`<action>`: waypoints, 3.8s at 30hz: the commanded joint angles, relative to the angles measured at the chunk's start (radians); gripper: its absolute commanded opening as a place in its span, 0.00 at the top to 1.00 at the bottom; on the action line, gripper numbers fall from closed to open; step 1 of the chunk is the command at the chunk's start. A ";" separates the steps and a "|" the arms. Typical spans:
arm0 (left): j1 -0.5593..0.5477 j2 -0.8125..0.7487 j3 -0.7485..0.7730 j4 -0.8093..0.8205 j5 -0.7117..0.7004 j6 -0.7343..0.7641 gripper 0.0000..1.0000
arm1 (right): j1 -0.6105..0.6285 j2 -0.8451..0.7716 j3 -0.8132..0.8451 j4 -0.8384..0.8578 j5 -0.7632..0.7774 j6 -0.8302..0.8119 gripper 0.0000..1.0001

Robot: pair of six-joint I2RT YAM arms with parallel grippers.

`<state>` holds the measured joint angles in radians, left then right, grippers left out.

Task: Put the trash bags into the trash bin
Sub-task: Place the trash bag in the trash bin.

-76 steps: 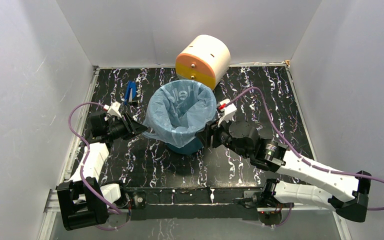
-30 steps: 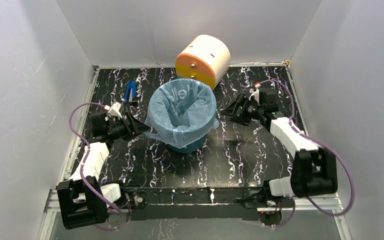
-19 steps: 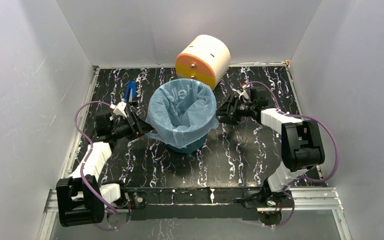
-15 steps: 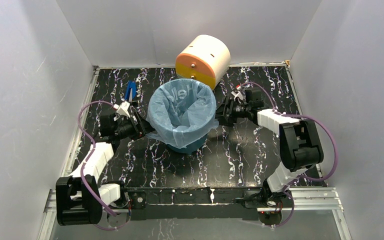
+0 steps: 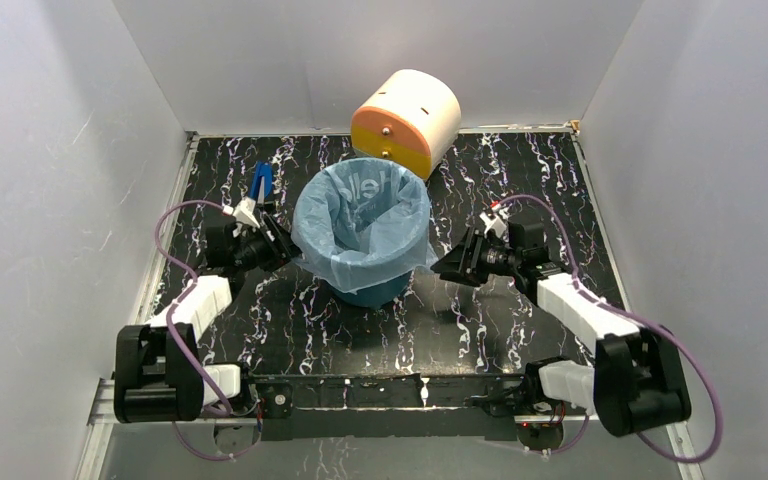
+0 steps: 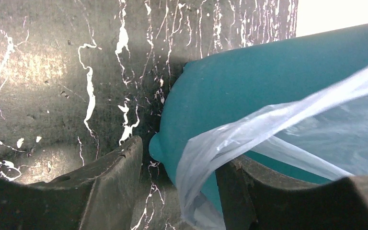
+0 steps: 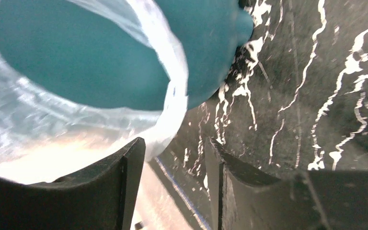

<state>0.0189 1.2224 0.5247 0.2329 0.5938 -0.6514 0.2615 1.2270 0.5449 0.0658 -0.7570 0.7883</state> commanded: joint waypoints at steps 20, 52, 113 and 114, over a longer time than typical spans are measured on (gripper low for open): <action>-0.034 0.233 0.112 0.208 0.109 -0.066 0.44 | -0.023 0.362 0.336 0.216 -0.106 0.055 0.33; -0.206 -0.049 -0.055 -0.081 -0.030 -0.003 0.43 | 0.004 -0.130 0.086 -0.347 0.190 -0.053 0.21; -0.307 -0.378 -0.109 -0.268 -0.269 -0.074 0.21 | 0.000 -0.830 0.057 -0.700 0.126 -0.187 0.11; -0.306 -0.375 -0.111 -0.254 -0.256 -0.079 0.21 | 0.000 -0.841 0.039 -0.693 0.053 -0.190 0.11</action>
<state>-0.2855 0.8680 0.3950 -0.0315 0.3122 -0.7326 0.2623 0.4282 0.6395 -0.6613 -0.3725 0.6537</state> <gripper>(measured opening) 0.787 0.885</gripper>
